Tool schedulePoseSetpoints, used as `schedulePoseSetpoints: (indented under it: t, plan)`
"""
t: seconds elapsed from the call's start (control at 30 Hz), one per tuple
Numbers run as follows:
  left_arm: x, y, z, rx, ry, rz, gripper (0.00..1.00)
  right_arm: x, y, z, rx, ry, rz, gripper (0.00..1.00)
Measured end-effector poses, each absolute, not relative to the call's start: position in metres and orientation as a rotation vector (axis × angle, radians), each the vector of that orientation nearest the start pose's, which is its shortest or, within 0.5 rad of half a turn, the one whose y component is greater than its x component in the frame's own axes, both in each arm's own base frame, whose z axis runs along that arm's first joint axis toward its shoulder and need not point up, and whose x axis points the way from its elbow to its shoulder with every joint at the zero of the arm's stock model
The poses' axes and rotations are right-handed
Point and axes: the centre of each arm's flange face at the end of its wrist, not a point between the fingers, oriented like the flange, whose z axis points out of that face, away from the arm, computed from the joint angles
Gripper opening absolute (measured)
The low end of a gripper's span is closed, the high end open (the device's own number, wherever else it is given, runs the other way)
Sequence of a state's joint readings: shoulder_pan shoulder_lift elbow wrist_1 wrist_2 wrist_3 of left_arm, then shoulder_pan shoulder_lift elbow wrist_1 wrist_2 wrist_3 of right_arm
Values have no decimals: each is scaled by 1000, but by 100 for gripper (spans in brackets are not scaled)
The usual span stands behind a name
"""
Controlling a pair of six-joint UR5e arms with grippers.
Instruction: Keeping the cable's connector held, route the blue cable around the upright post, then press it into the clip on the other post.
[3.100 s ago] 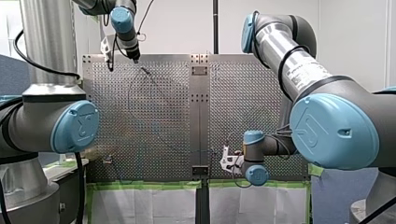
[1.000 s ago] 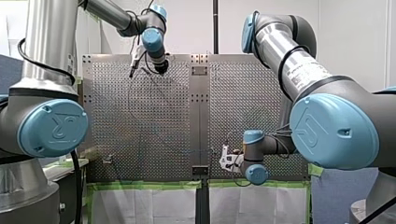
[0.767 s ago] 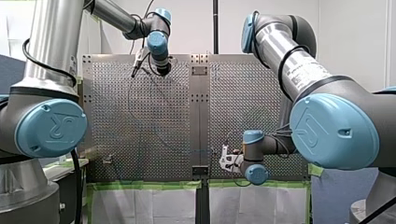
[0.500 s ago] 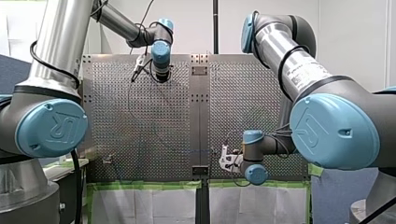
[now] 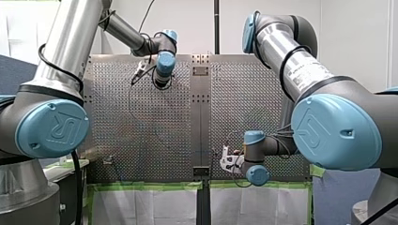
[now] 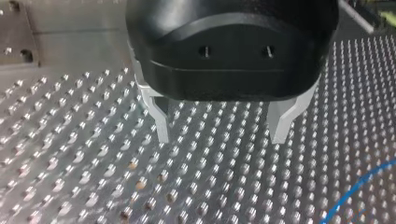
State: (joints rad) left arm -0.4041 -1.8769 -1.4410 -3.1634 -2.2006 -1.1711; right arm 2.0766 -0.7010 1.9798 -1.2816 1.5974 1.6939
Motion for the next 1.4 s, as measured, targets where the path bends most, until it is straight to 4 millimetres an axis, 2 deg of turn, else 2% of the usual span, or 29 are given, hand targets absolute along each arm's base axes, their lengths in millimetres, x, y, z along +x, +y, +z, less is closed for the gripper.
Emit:
schedulePoseSetpoints:
  t: [0.2,0.53,0.8,1.0,1.4]
  plan:
    - [507,-286,394,249,1728,617,100,375,-407,-38,1516,-1053,1641,0]
    - [529,-281,365,287,1767,714,100,376,-408,-38,1515,-1052,1642,0]
    - [545,-276,366,268,1764,739,100,377,-408,-37,1515,-1050,1644,0]
    - [557,-276,347,288,1790,760,100,377,-408,-37,1515,-1050,1644,0]
    - [573,-248,340,275,1811,798,100,377,-408,-37,1517,-1049,1643,0]
